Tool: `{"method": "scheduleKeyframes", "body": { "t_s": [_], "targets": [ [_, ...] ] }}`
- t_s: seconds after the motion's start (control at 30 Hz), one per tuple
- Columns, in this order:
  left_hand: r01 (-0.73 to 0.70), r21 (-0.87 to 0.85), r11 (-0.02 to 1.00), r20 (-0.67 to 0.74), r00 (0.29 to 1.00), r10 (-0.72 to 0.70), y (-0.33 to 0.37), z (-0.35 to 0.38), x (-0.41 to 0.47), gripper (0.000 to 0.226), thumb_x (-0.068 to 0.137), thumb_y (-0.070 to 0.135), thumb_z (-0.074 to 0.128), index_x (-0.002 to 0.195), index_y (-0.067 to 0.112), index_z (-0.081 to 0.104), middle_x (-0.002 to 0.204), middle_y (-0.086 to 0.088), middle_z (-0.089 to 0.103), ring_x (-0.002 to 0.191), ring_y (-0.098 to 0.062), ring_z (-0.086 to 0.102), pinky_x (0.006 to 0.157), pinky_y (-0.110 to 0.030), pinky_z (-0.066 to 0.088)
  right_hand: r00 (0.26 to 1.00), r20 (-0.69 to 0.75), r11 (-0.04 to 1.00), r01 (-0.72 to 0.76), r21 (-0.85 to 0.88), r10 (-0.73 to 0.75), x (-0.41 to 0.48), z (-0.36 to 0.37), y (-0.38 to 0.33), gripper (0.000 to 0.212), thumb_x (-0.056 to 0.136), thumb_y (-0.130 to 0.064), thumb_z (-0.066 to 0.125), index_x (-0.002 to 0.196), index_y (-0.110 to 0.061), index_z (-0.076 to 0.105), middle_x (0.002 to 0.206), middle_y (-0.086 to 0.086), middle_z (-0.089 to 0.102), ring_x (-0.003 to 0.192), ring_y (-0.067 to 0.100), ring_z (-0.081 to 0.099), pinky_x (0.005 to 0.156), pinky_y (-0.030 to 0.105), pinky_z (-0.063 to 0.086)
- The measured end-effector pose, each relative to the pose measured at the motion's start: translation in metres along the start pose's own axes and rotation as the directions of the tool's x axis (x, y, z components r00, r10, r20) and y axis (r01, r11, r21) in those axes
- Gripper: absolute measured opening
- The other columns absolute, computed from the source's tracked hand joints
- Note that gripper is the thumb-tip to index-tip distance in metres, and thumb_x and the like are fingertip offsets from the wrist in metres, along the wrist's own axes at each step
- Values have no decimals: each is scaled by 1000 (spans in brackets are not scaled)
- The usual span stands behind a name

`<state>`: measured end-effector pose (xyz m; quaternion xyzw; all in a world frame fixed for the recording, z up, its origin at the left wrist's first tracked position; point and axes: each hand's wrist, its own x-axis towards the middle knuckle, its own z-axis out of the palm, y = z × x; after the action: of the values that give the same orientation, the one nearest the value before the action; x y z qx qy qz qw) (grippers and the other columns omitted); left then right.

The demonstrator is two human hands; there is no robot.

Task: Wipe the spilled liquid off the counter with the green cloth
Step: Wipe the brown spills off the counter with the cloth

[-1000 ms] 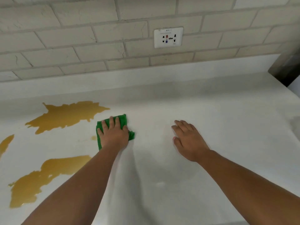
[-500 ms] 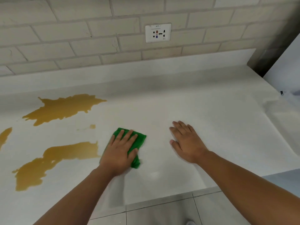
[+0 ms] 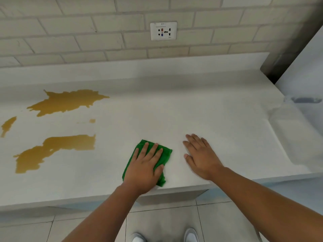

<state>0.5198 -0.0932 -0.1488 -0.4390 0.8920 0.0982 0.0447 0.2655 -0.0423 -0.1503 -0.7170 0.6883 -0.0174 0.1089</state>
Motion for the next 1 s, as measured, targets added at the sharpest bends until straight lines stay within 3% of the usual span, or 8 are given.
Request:
{"method": "scheduleKeyframes", "body": {
  "t_s": [0.13, 0.33, 0.4, 0.57, 0.67, 0.73, 0.83, 1.0],
  "targets": [
    [166, -49, 985, -64, 984, -169, -41, 4, -26, 69, 93, 63, 6, 156, 36, 16, 163, 14, 3, 152, -16, -4, 123, -42, 0, 999, 4, 999, 32, 13, -32, -11, 4, 4, 70, 97, -52, 7, 157, -17, 21, 166, 2, 4, 153, 19, -5, 124, 43, 1],
    [535, -103, 839, -48, 839, -541, -15, -2, 6, 64, 98, 54, 11, 157, 29, 7, 165, 6, -3, 151, -27, -5, 121, -52, 0, 998, -35, 999, 45, 22, -44, -34, 4, 24, 67, 99, -52, 13, 156, -17, 22, 166, 2, 4, 153, 19, -5, 124, 43, 2],
    [516, -80, 853, -40, 853, -520, 17, -2, 16, 64, 99, 54, 10, 157, 29, 4, 165, 5, -5, 151, -29, -5, 121, -53, -2, 998, -48, 999, 32, 39, -30, -42, 4, 31, 72, 96, -54, 9, 156, -16, 23, 166, 3, 5, 153, 19, -3, 124, 43, 1],
    [280, -38, 959, -31, 959, -281, 97, 7, 16, 64, 99, 56, 13, 157, 31, 7, 164, 8, -4, 151, -24, -8, 122, -47, -6, 998, -51, 998, 31, 59, -28, -51, 5, 40, 75, 95, -55, 6, 156, -14, 23, 166, 4, 7, 153, 20, -1, 124, 42, 0],
    [128, -16, 992, -13, 992, -128, 88, 13, -7, 63, 97, 59, 11, 156, 37, 9, 163, 14, -1, 151, -16, -9, 122, -40, -8, 998, -43, 998, 42, 53, -39, -51, 6, 41, 73, 96, -55, 6, 156, -15, 22, 166, 4, 8, 152, 21, -1, 124, 43, -1],
    [116, -31, 993, -33, 993, -117, 63, 14, -23, 65, 93, 61, 7, 155, 40, 12, 163, 18, 2, 151, -11, -8, 122, -36, -7, 998, -40, 998, 46, 50, -44, -52, 5, 41, 72, 97, -54, 7, 156, -15, 22, 166, 4, 7, 152, 21, -2, 124, 43, -2],
    [286, -107, 952, -62, 954, -294, 17, 11, -42, 71, 89, 66, 6, 155, 40, 15, 162, 19, 2, 151, -12, -5, 122, -36, -5, 999, -26, 997, 49, 55, -48, -53, 4, 42, 70, 97, -53, 9, 156, -16, 20, 166, 3, 4, 152, 20, -5, 124, 42, -4],
    [612, -141, 778, -19, 784, -620, 7, 1, -13, 62, 100, 51, 20, 157, 29, 12, 165, 7, 1, 152, -27, -3, 121, -50, 1, 996, -53, 984, 83, 155, -76, -54, 4, 47, 77, 94, -60, 6, 156, -15, 21, 166, 2, 6, 152, 18, -4, 124, 40, -1]
  ]
}}
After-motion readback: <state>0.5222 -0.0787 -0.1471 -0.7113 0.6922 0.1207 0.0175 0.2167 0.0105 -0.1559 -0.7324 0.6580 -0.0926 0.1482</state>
